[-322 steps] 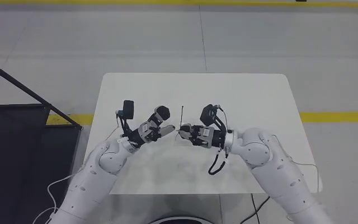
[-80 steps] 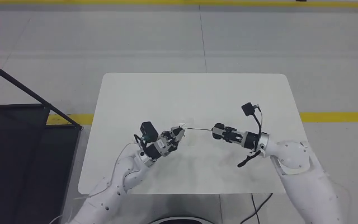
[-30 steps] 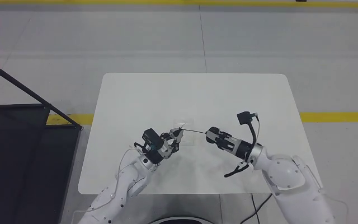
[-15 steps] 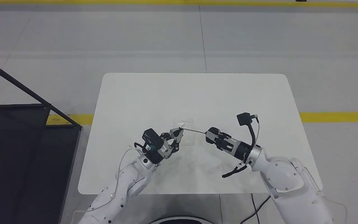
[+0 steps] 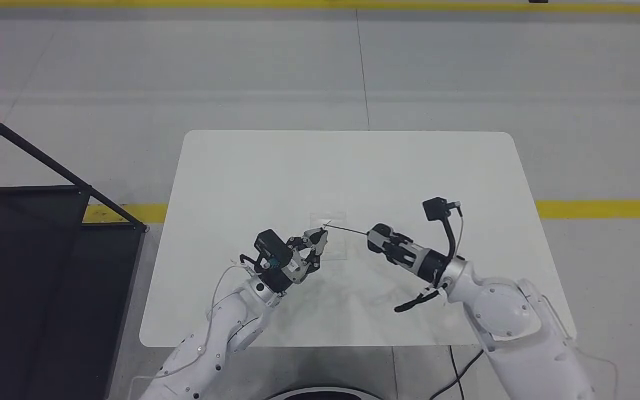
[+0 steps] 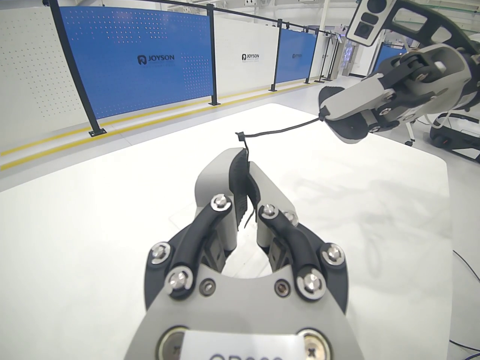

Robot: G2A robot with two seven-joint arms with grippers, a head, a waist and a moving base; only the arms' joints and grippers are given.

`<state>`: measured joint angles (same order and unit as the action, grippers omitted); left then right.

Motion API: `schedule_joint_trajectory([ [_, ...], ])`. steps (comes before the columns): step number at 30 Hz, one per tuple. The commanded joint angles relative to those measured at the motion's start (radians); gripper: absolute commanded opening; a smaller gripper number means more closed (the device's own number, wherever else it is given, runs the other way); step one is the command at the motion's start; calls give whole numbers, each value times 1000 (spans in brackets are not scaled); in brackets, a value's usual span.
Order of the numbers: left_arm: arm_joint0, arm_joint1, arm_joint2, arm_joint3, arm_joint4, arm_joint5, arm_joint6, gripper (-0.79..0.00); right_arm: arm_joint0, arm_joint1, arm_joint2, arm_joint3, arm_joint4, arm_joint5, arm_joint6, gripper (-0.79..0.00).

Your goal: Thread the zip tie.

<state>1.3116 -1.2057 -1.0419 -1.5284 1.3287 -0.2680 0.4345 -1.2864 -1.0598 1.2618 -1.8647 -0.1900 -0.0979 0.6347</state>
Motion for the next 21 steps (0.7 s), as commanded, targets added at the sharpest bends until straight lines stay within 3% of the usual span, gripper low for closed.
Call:
schedule_joint_trajectory([
  [1, 0, 0, 0, 0, 0, 0, 0, -785, -3, 0, 4, -1, 2, -5, 1, -785],
  [12, 16, -4, -8, -26, 3, 34, -15, -785, -36, 5, 27, -25, 1, -42, 20, -785],
  [21, 9, -5, -19, -21, -1, -4, -16, -785, -74, 11, 55, -60, -33, -73, 23, -785],
])
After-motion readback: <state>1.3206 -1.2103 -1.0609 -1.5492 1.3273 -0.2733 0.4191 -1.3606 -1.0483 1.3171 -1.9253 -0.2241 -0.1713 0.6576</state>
